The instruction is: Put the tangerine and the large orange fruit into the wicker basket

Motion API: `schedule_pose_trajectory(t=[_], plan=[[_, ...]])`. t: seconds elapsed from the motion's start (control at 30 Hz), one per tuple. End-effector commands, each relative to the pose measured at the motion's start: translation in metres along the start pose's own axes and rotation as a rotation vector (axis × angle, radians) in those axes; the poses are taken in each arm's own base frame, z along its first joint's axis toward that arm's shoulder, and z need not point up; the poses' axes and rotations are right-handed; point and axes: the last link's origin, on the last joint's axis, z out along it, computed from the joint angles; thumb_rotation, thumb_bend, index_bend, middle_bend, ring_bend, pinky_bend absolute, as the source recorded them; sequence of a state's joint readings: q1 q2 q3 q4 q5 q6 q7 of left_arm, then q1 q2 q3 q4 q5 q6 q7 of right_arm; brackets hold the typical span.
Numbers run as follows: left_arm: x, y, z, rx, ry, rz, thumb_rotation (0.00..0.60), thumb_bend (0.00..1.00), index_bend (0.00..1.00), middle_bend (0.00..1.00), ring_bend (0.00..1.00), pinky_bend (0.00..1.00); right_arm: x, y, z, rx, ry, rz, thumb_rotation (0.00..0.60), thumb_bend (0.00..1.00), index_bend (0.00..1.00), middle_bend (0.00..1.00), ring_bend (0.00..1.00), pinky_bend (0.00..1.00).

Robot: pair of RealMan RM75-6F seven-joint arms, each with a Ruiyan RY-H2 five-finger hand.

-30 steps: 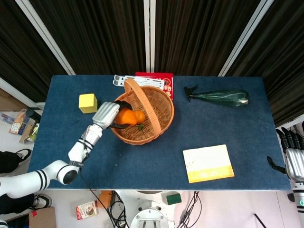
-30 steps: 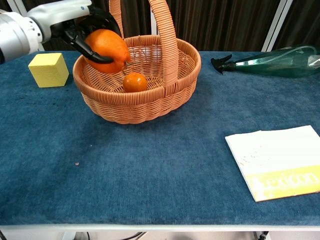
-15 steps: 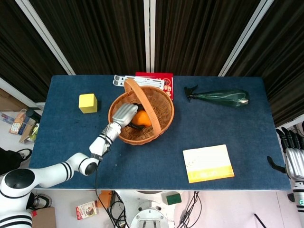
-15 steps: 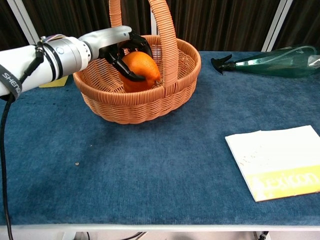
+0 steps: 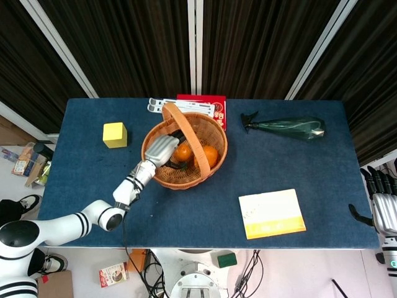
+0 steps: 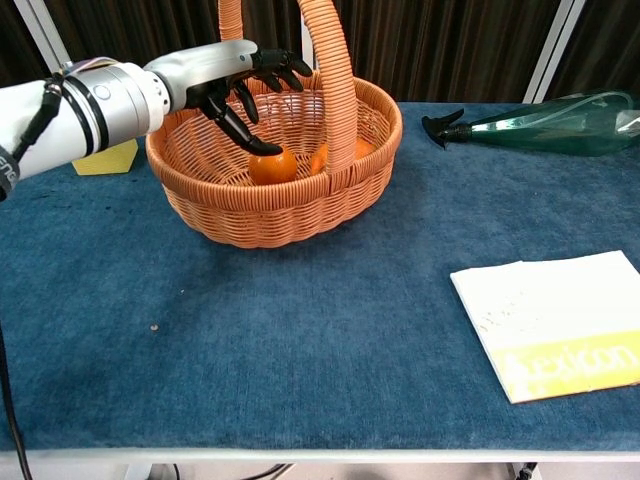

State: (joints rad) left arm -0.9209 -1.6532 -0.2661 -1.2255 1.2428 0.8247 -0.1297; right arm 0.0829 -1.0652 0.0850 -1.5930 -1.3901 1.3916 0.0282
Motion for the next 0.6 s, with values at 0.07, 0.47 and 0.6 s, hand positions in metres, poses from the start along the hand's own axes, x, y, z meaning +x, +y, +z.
schedule_pose_trajectory(t=[0.07, 0.47, 0.6], plan=[[0.016, -0.008, -0.019, 0.01, 0.013, 0.061, 0.6, 0.19, 0.12, 0.14, 0.13, 0.35, 0.001, 0.0, -0.001, 0.0, 0.004, 0.002, 0.6, 0.29, 0.0, 0.0, 0.0, 0.0], [0.071, -0.034, -0.155, 0.151, 0.156, 0.196, 0.6, 0.19, 0.2, 0.19, 0.14, 0.35, -0.001, -0.003, -0.001, 0.009, 0.001, -0.003, 0.6, 0.29, 0.0, 0.0, 0.0, 0.0], [0.071, -0.05, -0.214, 0.242, 0.165, 0.267, 0.6, 0.19, 0.22, 0.2, 0.14, 0.35, 0.0, -0.004, -0.003, 0.012, 0.009, -0.003, 0.6, 0.29, 0.0, 0.0, 0.0, 0.0]])
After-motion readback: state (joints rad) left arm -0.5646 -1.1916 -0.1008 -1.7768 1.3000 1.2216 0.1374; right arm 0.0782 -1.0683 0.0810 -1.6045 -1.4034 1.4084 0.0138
